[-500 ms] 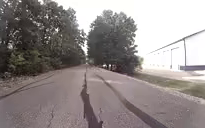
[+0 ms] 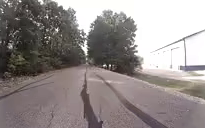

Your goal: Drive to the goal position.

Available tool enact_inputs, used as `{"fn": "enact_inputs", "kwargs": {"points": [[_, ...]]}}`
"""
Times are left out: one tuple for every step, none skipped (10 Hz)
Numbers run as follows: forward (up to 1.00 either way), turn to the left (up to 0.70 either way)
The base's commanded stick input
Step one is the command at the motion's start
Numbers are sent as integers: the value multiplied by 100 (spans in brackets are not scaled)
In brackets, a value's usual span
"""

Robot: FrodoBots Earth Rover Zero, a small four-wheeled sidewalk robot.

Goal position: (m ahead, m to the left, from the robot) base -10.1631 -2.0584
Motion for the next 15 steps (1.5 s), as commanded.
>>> {"fn": "enact_inputs", "kwargs": {"points": [[70, 0], [70, 0], [70, 0], [70, 0], [70, 0], [70, 0], [70, 0], [70, 0], [70, 0], [70, 0], [70, 0], [70, 0], [70, 0], [70, 0], [70, 0]]}}
